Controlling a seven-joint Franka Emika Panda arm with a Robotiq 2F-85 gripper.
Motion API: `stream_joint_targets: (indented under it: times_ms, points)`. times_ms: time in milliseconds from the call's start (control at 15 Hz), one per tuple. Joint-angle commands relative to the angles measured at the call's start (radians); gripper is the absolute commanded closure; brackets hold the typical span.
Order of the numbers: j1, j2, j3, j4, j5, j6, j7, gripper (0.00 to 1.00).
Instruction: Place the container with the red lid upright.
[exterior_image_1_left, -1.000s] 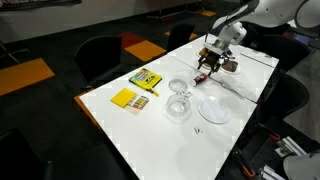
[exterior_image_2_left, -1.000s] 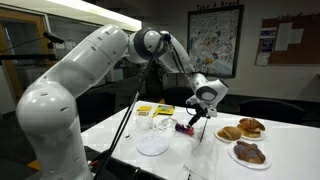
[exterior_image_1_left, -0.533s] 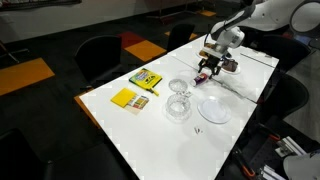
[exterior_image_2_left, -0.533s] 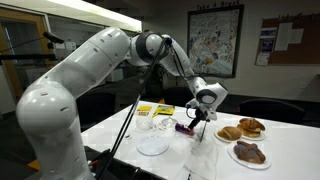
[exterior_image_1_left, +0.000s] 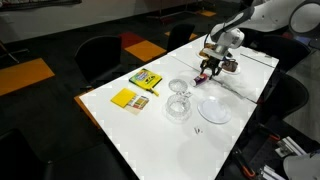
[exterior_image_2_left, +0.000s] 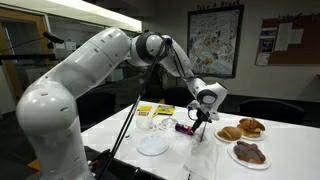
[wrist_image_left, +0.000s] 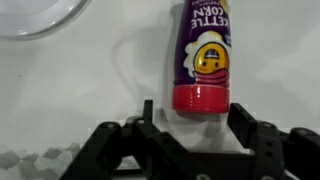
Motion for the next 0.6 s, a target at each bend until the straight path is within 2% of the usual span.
stream_joint_targets:
  times_ms: [0, 67, 200, 267, 533]
  points:
    - [0.027, 0.007, 0.011, -0.036, -0.034, 0.078, 0.000, 0.25]
    - [0.027, 0.009, 0.016, -0.038, -0.035, 0.089, -0.003, 0.11]
    - [0.038, 0.013, 0.025, -0.051, -0.036, 0.126, -0.005, 0.03]
    - [0.046, 0.018, 0.028, -0.053, -0.036, 0.145, -0.005, 0.00]
    - [0.078, 0.004, 0.033, -0.086, -0.040, 0.216, 0.001, 0.00]
